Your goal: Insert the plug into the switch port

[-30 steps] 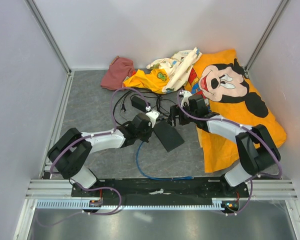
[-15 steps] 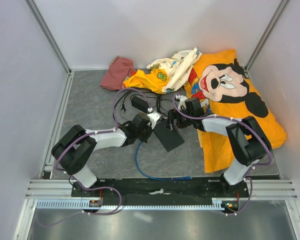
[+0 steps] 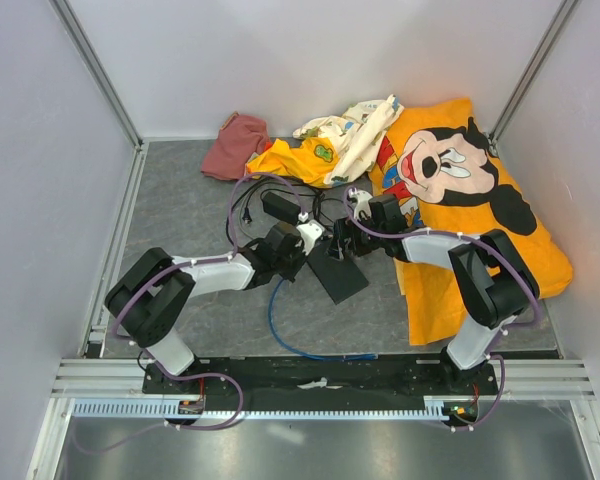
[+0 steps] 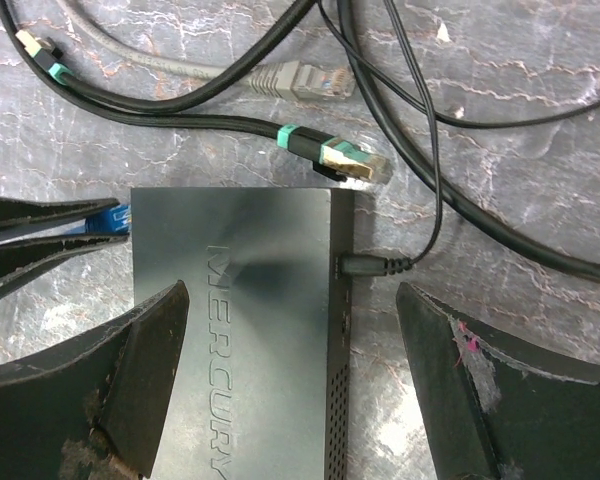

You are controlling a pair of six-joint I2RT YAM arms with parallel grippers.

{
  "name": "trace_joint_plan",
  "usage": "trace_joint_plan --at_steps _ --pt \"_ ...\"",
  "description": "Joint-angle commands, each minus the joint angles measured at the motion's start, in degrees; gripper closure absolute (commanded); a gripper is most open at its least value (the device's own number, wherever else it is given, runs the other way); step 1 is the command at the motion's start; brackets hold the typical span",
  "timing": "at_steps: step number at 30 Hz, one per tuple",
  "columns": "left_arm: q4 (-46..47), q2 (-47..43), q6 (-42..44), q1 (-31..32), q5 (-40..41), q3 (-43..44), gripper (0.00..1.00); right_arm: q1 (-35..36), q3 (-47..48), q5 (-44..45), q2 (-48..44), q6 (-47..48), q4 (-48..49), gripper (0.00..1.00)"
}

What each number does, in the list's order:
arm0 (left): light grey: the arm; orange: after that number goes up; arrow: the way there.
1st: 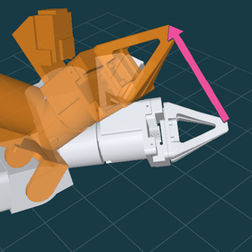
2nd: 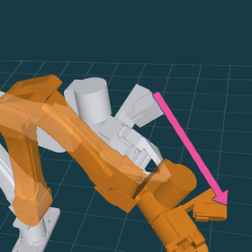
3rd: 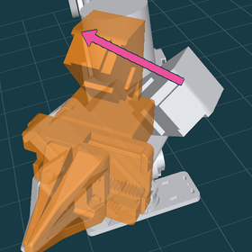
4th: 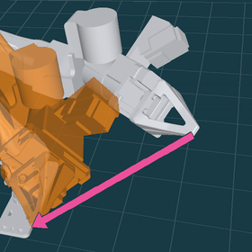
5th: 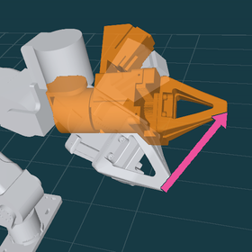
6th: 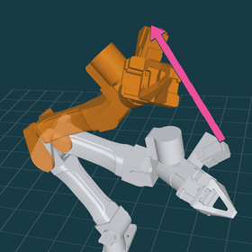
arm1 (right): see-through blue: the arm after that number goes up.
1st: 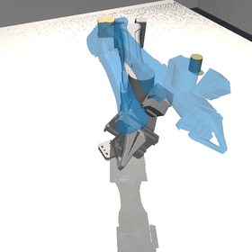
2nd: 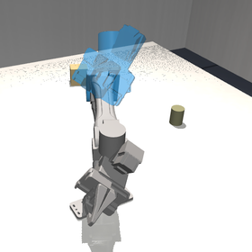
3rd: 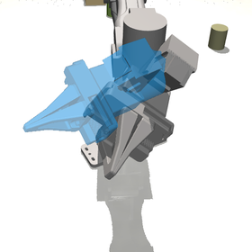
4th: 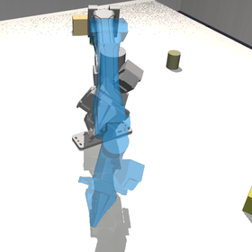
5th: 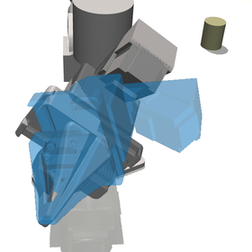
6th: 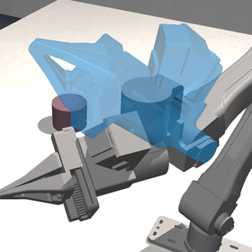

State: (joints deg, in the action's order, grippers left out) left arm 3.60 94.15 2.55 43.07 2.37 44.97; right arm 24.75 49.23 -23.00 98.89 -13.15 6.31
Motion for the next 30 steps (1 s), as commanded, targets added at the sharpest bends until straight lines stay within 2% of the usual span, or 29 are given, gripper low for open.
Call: trace_joint_plan --at_steps 1,13,19,30 --pt "1.8 0.4 3.1 -0.9 -1.3 2.6 0.98 -0.1 2.4 -2.5 1.0 1.5 2.0 0.07" --pt "0.2 1.6 4.0 -1.1 -7.0 3.6 0.98 -0.1 2.8 -3.3 2.0 1.9 2.1 0.07" --pt "0.8 0.7 4.0 -1.1 -6.3 3.3 0.99 -0.1 2.8 -3.6 2.3 1.7 2.3 0.07" --pt "1.1 1.3 6.7 -1.1 -10.0 5.7 0.98 -0.1 3.2 -10.2 4.3 2.9 3.4 0.09"
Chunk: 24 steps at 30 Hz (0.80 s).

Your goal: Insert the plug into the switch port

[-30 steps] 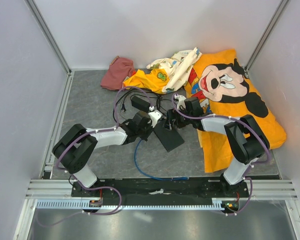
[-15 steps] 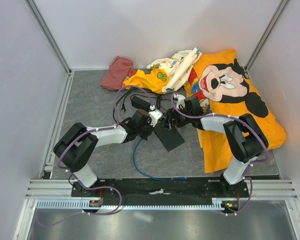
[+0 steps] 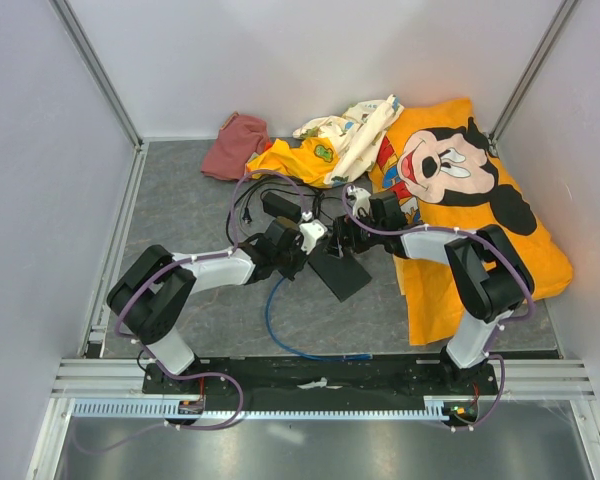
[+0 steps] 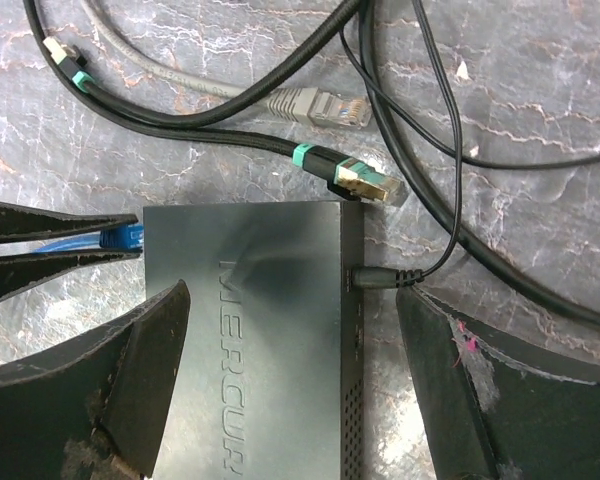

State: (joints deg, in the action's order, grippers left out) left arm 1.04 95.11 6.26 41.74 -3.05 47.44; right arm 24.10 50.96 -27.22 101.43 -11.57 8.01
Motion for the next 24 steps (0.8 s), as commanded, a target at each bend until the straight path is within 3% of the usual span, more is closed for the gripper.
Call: trace_joint_plan --at_steps 1,16,24 --pt "3.8 0.4 3.1 0.2 -5.2 3.4 0.98 0.6 1.5 -7.4 2.1 1.5 1.7 0.09" --pt "17.9 -0.4 -10.3 0.5 4.4 -3.1 0.98 1.8 -0.8 -10.6 1.9 -6.7 -0.5 0.12" --pt "22.4 0.3 -11.6 1.1 3.6 -2.5 0.98 5.2 -4.0 -14.0 2.6 -10.4 1.3 0.13"
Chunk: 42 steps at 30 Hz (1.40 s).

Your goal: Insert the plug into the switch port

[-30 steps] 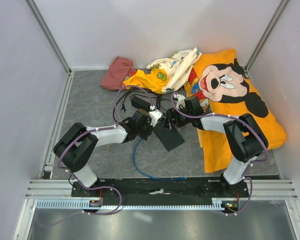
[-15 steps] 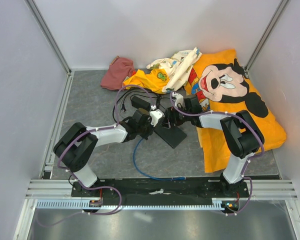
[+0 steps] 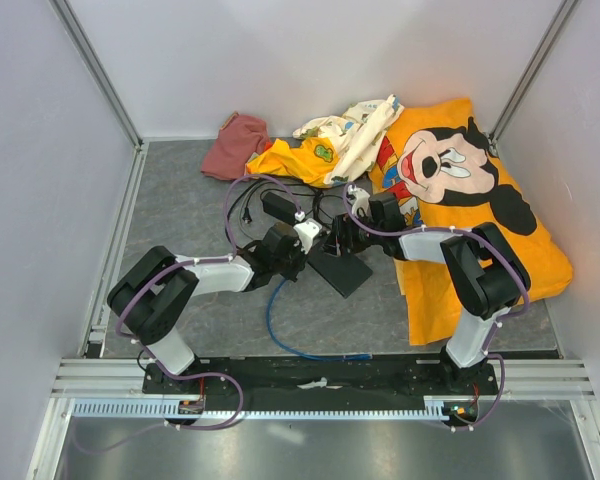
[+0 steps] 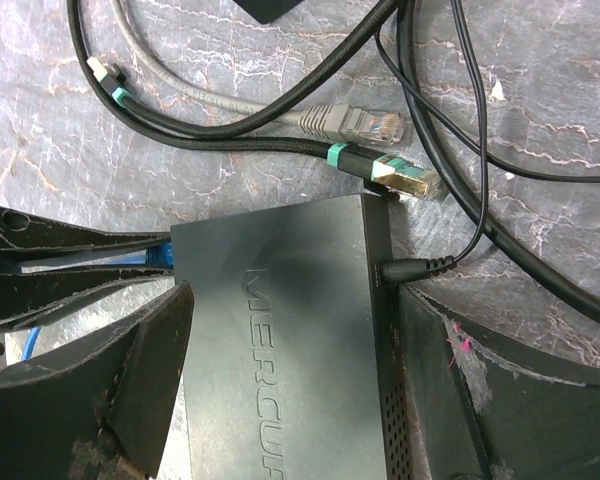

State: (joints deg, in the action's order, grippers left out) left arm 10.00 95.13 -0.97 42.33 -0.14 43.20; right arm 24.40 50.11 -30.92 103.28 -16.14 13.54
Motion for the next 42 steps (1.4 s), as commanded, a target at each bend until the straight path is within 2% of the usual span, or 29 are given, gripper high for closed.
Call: trace_joint_plan --at_steps 1,12,20,26,36,40,42 --pt "13.6 0.2 -4.4 0.6 0.5 2.2 0.98 5.5 -3.3 -10.7 1.0 -6.4 -3.9 0.13" --pt "17.3 0.7 -4.4 1.2 -0.1 7.6 0.98 9.3 -4.0 -15.0 2.4 -7.9 -2.0 0.13" --pt "28.1 -0.4 -7.0 1.8 3.7 4.6 0.98 9.8 -5.3 -16.4 2.4 -10.0 1.1 0.14" --pt "28.4 -0.8 -7.7 1.8 1.3 7.4 0.98 9.9 -5.6 -17.0 2.3 -10.7 1.8 0.14" --pt "30.4 4.7 -9.2 2.6 -1.6 16.8 0.99 11.7 -6.1 -18.7 2.8 -12.1 4.0 0.14" --pt "30.3 4.8 -9.1 2.8 0.0 16.5 0.98 11.9 -6.9 -19.2 2.3 -12.1 4.4 0.14" --pt "29.3 4.2 -9.1 2.8 0.1 14.6 0.98 11.7 -7.2 -16.5 1.4 -10.8 2.5 0.14"
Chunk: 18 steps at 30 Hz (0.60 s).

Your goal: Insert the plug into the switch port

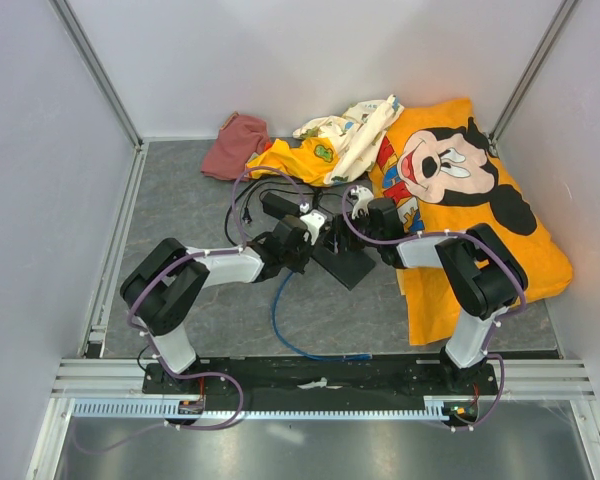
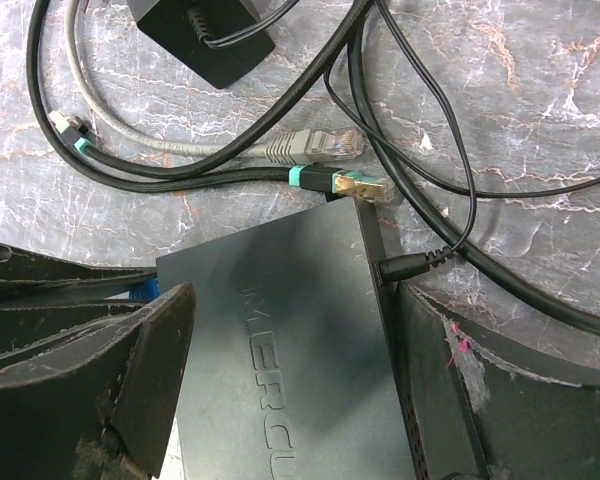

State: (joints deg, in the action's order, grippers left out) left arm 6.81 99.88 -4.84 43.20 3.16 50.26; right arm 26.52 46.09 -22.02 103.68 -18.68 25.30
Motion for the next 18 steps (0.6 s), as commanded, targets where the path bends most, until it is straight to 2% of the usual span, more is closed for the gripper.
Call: trace_joint_plan --at_steps 1,4,8,12,15,17,18 --pt "32.0 -1.3 -5.1 1.9 -3.2 6.9 0.98 9.3 -3.0 -24.0 0.1 -7.3 -10.5 0.14" --pt "29.5 -2.5 -4.9 1.9 -3.3 3.2 0.98 7.8 -3.2 -20.0 -1.8 -5.7 -13.5 0.14" --pt "24.0 -5.2 -4.7 2.2 -6.2 -0.9 0.98 5.8 -3.6 -10.4 -5.1 -3.6 -18.9 0.12" --pt "21.8 -6.7 -4.8 2.5 -5.6 -4.5 0.95 5.6 -3.8 -2.3 -7.5 -2.7 -20.6 0.09" --pt "18.6 -7.3 -5.2 2.5 -6.0 -5.4 0.89 5.5 -3.3 1.1 -8.8 -2.2 -22.1 0.06" --pt "17.5 -8.2 -5.5 2.5 -5.2 -6.7 0.82 5.3 -2.9 4.9 -9.6 -1.5 -23.7 0.04" --pt "16.9 -9.3 -5.7 2.5 -4.5 -7.0 0.74 5.3 -2.7 6.1 -10.1 -1.5 -24.2 0.04"
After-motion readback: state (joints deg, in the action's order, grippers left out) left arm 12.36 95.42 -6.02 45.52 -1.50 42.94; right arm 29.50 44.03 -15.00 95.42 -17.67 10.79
